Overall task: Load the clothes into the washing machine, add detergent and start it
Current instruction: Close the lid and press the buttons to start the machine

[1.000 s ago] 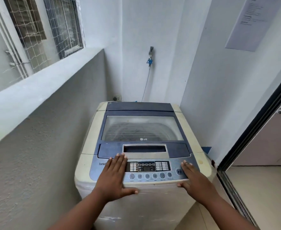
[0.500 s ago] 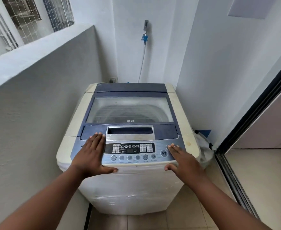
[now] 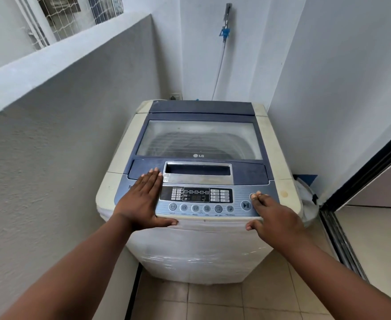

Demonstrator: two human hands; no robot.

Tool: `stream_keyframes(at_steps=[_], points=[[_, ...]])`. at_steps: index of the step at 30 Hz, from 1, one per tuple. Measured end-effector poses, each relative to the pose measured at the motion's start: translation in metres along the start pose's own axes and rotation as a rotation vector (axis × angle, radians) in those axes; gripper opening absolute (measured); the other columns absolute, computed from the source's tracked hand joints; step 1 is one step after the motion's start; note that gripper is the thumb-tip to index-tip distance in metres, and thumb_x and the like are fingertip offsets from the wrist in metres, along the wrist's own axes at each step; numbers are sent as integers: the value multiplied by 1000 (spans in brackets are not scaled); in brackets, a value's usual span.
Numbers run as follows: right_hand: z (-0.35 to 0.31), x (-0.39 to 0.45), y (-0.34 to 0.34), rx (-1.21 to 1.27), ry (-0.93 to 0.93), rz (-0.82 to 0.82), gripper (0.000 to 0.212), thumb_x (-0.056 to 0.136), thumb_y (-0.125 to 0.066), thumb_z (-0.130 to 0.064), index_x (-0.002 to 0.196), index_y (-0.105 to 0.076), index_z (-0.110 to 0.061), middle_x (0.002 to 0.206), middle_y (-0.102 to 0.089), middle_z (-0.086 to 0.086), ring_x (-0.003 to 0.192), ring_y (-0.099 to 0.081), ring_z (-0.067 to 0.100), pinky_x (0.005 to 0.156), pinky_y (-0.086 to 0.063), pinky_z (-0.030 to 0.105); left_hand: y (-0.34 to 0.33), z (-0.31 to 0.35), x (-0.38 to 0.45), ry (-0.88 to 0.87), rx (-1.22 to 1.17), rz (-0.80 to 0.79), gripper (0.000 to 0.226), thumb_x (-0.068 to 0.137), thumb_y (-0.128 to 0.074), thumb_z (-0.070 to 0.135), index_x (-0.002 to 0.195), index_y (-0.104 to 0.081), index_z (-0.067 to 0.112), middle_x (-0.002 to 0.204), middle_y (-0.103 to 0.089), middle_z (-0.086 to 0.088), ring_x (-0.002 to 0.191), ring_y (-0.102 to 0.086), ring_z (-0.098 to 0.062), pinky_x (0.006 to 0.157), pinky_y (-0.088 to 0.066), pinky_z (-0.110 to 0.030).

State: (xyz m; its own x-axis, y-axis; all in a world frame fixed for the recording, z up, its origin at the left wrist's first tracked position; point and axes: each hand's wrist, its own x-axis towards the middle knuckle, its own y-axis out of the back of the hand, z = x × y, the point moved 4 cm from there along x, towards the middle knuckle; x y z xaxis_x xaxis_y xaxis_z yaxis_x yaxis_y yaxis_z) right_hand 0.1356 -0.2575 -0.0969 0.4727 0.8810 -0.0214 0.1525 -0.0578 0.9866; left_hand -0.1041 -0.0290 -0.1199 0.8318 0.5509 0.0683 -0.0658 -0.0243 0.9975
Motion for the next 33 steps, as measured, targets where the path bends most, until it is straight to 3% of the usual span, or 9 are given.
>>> stream_keyframes(at_steps=[4,8,14,26,33], points=[[-3,2,9,23,-33,-44,77,79,-66,-54,145,-37,-28,151,-31,-15,130,-45,12,97,-45,29,2,2,-2,-1,-6,8,137,55,-24,100,152,0,6,160,5,-7,146,12,-17,117,13,-28],[1,1,9,117,-63,-38,79,72,-72,-52,142,-41,-33,152,-31,-18,134,-39,6,100,-39,25,3,1,-1,-2,-14,2,138,54,-22,101,153,-1,6,159,5,-6,147,11,-16,119,11,-29],[0,-2,10,156,-101,2,81,68,-76,-51,139,-43,-32,147,-40,-15,129,-45,10,95,-42,28,3,1,-2,-5,-29,-4,137,55,-28,99,153,-6,6,160,-1,-8,147,6,-16,120,6,-31],[-5,2,18,105,-107,-14,78,61,-80,-52,128,-45,-30,132,-49,-13,112,-56,14,82,-46,29,2,-4,0,-21,-94,21,132,57,-15,100,153,-3,10,160,3,-3,146,10,-12,119,6,-30],[-7,1,19,74,-109,-53,93,64,-77,-56,143,-34,-30,141,-39,-13,120,-51,14,89,-47,31,4,2,-3,19,-50,10,128,61,-13,97,153,1,9,161,5,-4,145,14,-13,118,10,-31]])
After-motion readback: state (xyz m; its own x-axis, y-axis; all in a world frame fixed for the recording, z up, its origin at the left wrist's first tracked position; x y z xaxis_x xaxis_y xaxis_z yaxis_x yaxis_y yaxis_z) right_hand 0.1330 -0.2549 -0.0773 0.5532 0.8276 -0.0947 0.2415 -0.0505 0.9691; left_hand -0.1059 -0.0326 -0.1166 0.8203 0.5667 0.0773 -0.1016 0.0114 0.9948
